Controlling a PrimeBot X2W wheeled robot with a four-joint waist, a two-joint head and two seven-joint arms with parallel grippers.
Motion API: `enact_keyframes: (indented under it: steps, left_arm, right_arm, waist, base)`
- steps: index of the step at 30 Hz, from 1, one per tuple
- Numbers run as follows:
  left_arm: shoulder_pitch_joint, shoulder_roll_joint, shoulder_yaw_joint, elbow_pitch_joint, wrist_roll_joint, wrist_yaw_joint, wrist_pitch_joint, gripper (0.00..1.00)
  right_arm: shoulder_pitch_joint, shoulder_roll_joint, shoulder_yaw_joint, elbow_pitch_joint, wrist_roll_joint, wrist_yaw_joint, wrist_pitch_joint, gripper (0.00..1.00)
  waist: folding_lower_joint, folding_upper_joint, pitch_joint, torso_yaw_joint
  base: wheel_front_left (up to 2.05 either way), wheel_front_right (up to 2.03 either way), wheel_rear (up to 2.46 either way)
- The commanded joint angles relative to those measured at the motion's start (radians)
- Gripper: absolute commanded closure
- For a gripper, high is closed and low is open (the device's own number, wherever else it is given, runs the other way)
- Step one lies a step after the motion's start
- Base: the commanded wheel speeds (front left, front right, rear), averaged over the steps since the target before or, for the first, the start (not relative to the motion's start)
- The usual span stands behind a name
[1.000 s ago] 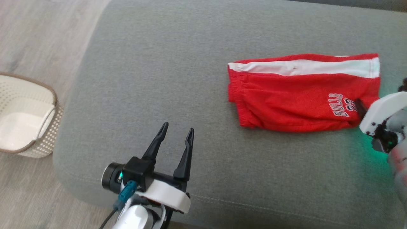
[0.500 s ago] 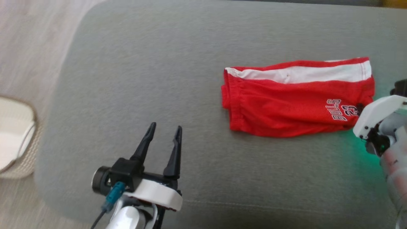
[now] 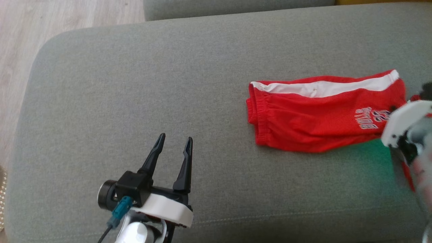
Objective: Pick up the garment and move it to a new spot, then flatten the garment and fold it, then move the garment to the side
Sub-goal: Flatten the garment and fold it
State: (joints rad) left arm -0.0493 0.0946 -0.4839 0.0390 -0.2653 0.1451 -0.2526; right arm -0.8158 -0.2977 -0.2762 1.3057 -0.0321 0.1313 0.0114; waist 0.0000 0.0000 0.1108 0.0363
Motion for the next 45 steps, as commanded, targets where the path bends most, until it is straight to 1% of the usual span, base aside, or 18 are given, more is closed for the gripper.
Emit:
enact_keyframes:
  steps: [1,7,12,17,21,23,26,28,32,33,35,36,37,39,40,43,45]
  left_arm:
    - [-0.023,-0.002,0.036,-0.024,0.01,-0.005,-0.009,0.0]
    - [-0.013,-0.004,0.037,-0.007,0.013,-0.013,-0.009,0.0]
    - [0.005,-0.007,0.039,0.0,0.01,-0.015,-0.009,0.0]
    - [0.017,-0.009,0.037,0.003,0.01,-0.019,-0.009,0.0]
    - [0.016,-0.009,0.034,0.008,0.011,-0.024,-0.009,0.0]
    - [0.014,-0.009,0.032,0.009,0.011,-0.025,-0.009,0.0]
    - [0.012,-0.011,0.032,0.012,0.011,-0.026,-0.009,0.0]
    - [0.013,-0.011,0.034,0.009,0.013,-0.024,-0.009,0.0]
    - [0.021,-0.012,0.04,0.001,0.018,-0.02,-0.009,0.0]
    - [0.026,-0.012,0.044,-0.002,0.019,-0.018,-0.009,0.0]
    - [0.03,-0.013,0.048,-0.003,0.019,-0.018,-0.009,0.0]
    - [0.03,-0.013,0.048,-0.003,0.019,-0.018,-0.009,0.0]
    - [0.03,-0.014,0.048,-0.002,0.019,-0.019,-0.009,0.0]
    - [0.027,-0.015,0.047,-0.001,0.021,-0.021,-0.009,0.0]
    - [0.027,-0.015,0.047,-0.001,0.021,-0.021,-0.009,0.0]
    - [0.027,-0.015,0.053,-0.006,0.023,-0.019,-0.009,0.0]
    - [0.033,-0.013,0.062,-0.012,0.024,-0.015,-0.009,0.0]
  right_arm:
    - [-0.06,0.018,0.019,-0.04,-0.022,-0.001,-0.015,1.0]
    - [-0.096,0.084,0.047,-0.066,-0.077,-0.001,-0.031,1.0]
    - [-0.123,0.156,0.103,-0.075,-0.091,-0.001,-0.041,1.0]
    - [-0.145,0.222,0.208,-0.061,-0.06,-0.001,-0.027,1.0]
    - [-0.135,0.244,0.31,-0.05,-0.008,-0.001,-0.019,1.0]
    - [-0.112,0.246,0.39,-0.051,0.043,-0.001,-0.019,1.0]
    - [-0.051,0.247,0.558,-0.126,0.164,-0.001,-0.01,1.0]
    - [-0.016,0.247,0.639,-0.195,0.223,-0.001,0.003,1.0]
    - [0.048,0.247,0.716,-0.313,0.279,-0.001,0.021,1.0]
    - [0.09,0.241,0.743,-0.372,0.298,-0.001,0.044,1.0]
    - [0.136,0.233,0.756,-0.433,0.318,-0.001,0.069,1.0]
    - [0.157,0.228,0.75,-0.463,0.326,-0.001,0.077,0.47]
    - [0.177,0.221,0.737,-0.492,0.33,-0.001,0.078,0.0]
    - [0.215,0.21,0.699,-0.55,0.324,-0.001,0.071,0.0]
    - [0.215,0.21,0.699,-0.55,0.324,-0.001,0.071,0.0]
    - [0.28,0.206,0.617,-0.657,0.314,-0.001,0.049,0.0]
    - [0.332,0.201,0.542,-0.741,0.293,-0.001,0.031,0.0]
  waist:
    - [0.0,0.0,-0.006,-0.003]
    - [0.0,0.0,-0.032,0.014]
    - [0.0,0.0,-0.054,0.038]
    - [0.0,0.0,-0.06,0.062]
    - [0.0,0.0,-0.059,0.086]
    - [0.0,0.0,-0.057,0.101]
    - [0.0,0.0,-0.053,0.118]
    - [0.0,0.0,-0.049,0.121]
    - [0.0,0.0,-0.045,0.123]
    - [0.0,0.0,-0.043,0.12]
    - [0.0,0.0,-0.042,0.116]
    - [0.0,0.0,-0.042,0.114]
    - [0.0,0.0,-0.042,0.113]
    - [0.0,0.0,-0.043,0.111]
    - [0.0,0.0,-0.043,0.111]
    - [0.0,0.0,-0.045,0.106]
    - [0.0,0.0,-0.048,0.098]
  base:
    - [0.0,0.0,0.0]
    - [0.0,0.0,0.0]
    - [0.0,0.0,0.0]
    - [0.0,0.0,0.0]
    - [0.0,0.0,0.0]
    - [0.0,0.0,0.0]
    - [0.0,0.0,0.0]
    - [0.0,0.0,0.0]
    - [0.0,0.0,0.0]
    - [0.0,0.0,0.0]
    - [0.0,0.0,0.0]
    - [0.0,0.0,0.0]
    - [0.0,0.0,0.0]
    - [0.0,0.0,0.0]
    - [0.0,0.0,0.0]
    - [0.0,0.0,0.0]
    - [0.0,0.0,0.0]
